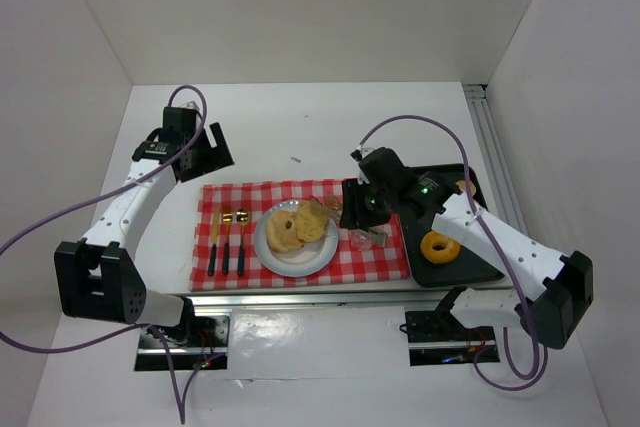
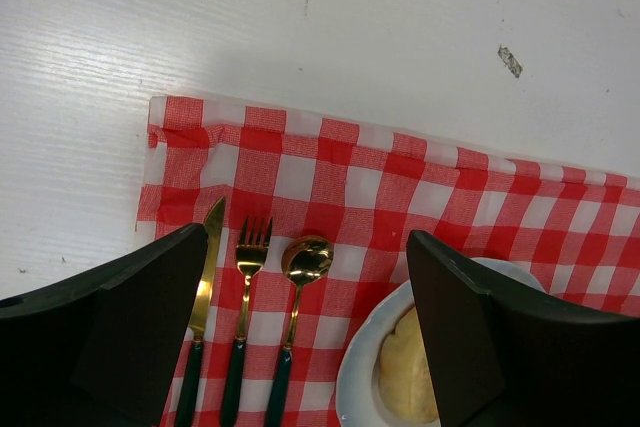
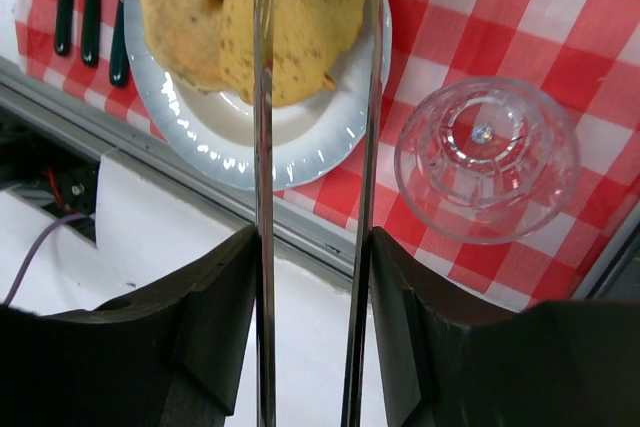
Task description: Place the bread
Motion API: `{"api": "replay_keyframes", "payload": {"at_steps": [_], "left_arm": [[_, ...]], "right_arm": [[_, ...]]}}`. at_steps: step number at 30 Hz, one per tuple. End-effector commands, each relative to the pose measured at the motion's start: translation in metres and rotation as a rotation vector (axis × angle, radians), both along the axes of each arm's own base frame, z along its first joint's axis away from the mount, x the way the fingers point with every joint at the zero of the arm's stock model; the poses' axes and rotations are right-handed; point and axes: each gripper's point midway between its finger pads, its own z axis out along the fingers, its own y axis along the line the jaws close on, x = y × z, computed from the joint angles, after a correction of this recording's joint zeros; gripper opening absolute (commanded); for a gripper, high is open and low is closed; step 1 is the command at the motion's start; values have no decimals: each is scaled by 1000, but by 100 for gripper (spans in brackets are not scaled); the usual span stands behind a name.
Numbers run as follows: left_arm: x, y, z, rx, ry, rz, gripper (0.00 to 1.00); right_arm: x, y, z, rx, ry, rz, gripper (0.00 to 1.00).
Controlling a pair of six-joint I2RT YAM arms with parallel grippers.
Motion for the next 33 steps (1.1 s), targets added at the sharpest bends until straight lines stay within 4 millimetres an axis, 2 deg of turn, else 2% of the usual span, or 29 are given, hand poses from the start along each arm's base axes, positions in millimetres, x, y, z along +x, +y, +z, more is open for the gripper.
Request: {"api": "replay_keyframes", "payload": {"at_steps": [1,5,8,12,17,18,20,21,22,23,25,26,28,29,33], "left_arm": [[9,0,16,-2,-45,6,94],[9,0,16,-2,-45,6,94],[9,-2,16,-9,-44,0,94],[9,-2,16,-9,-44,0,94],[9,-6,13,-21,-34,-25,95],[9,-6,13,-15,-34,-31,95],[9,-6,13,-15,-34,-31,95],[9,-6,13,-15,-34,-31,95],[9,-4,13,-6,-35,-23,95],[9,-4,13,-6,-35,-23,95],[6,-2,14,1,-34,-17,95],[6,-2,14,1,-34,-17,95],[6,-2,14,1,-34,-17,95],[6,-3,15,-6,-34,-23,95],[7,-4,24,-7,-53,-23,95]], "right_arm": [[16,-3,33,-4,-102,-38,54],[23,-10,43,-35,-139,-67,54],[36,-18,55,-59,-203,-123,54],[77,-41,62,-110,-293,-300,54],[149,-63,58,-132,-399,-493,54],[170,-64,50,-150,-437,-526,54],[193,-68,38,-192,-471,-548,54],[212,-68,23,-232,-470,-568,54],[226,-63,20,-227,-499,-576,54],[245,-61,3,-276,-495,-569,54],[270,-59,-12,-309,-510,-582,54],[284,-54,-29,-340,-495,-584,54],[304,-51,-40,-335,-515,-593,54],[313,-51,-55,-349,-511,-593,56],[344,-54,-77,-330,-481,-596,81]]}}
